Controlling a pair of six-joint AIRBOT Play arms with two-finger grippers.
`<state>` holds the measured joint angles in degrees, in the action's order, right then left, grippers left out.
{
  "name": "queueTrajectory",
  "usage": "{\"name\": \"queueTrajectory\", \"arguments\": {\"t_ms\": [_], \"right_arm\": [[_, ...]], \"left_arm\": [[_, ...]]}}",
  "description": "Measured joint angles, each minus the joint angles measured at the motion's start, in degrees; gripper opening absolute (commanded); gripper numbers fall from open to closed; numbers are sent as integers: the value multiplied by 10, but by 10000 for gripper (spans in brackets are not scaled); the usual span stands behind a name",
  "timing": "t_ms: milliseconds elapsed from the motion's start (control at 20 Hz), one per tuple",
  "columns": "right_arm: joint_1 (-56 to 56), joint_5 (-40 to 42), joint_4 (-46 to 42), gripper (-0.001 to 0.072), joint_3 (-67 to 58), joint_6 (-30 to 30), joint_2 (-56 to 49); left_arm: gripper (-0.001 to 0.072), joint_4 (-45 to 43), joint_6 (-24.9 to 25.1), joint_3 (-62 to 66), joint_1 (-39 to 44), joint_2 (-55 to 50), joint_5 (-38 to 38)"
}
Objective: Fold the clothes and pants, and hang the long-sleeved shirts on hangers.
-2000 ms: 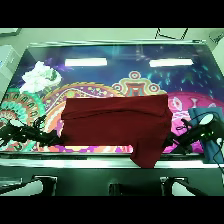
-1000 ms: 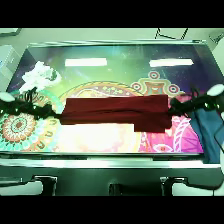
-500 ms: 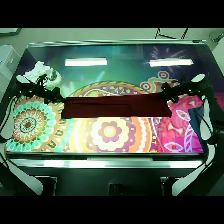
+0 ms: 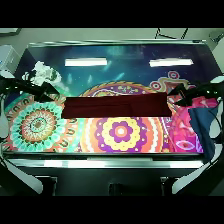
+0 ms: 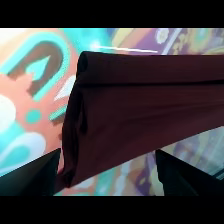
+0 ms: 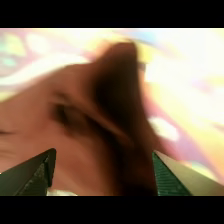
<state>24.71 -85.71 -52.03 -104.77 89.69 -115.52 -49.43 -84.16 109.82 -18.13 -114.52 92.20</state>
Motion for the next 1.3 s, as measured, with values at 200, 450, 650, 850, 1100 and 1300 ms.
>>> {"name": "queueTrajectory", "arguments": {"t_ms": [200, 450, 650, 850, 1100, 1300], "right_arm": [[20, -24, -12, 719, 17, -19, -20], [1, -35, 59, 709, 23, -63, -52], [-35, -32, 73, 423, 24, -99, -62], [-75, -18, 51, 40, 26, -102, -55], [-118, -32, 61, 40, 25, -78, 34], [-164, -47, 57, 40, 25, -34, 146]], "left_arm": [[661, 3, -12, 11, -16, 60, 24], [661, 4, -18, 14, 18, 118, 33], [652, 4, -20, 15, 72, 140, 33], [264, 4, -22, 15, 148, 144, -3], [24, -7, 0, 9, 272, 114, -122], [24, -36, -35, 2, 372, 41, -183]]}}
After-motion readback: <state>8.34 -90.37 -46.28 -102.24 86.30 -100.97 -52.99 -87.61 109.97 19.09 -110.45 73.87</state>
